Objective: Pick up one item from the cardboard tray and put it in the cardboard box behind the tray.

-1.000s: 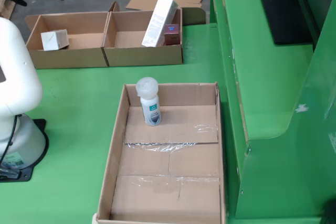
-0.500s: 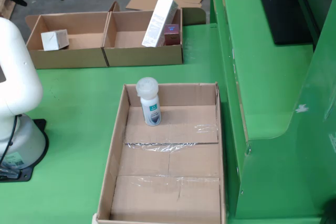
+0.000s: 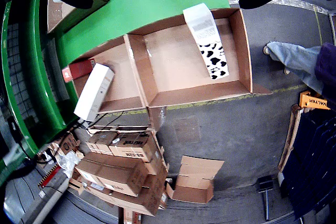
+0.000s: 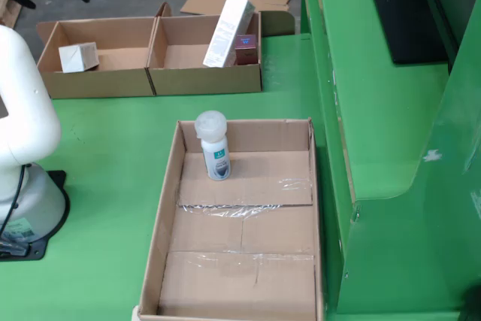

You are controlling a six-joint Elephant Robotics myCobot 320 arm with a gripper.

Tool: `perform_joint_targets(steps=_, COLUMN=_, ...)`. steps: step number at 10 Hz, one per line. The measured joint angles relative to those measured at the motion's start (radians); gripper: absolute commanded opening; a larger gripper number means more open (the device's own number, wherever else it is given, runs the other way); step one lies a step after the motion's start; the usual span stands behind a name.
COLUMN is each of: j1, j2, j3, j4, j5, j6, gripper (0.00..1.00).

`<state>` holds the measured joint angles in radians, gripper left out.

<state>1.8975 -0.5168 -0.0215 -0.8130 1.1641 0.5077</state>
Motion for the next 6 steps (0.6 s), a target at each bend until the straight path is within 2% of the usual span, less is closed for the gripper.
perform_joint_targets(steps=2, j1=0.000, j2=0.028, j3=0.003, j4=-0.060, j5=0.006, j6=0.012, gripper=1.00)
perform_joint_targets(steps=6, j1=0.023, j2=0.221, j3=0.003, j4=-0.249, j5=0.155, j6=0.204, gripper=1.00)
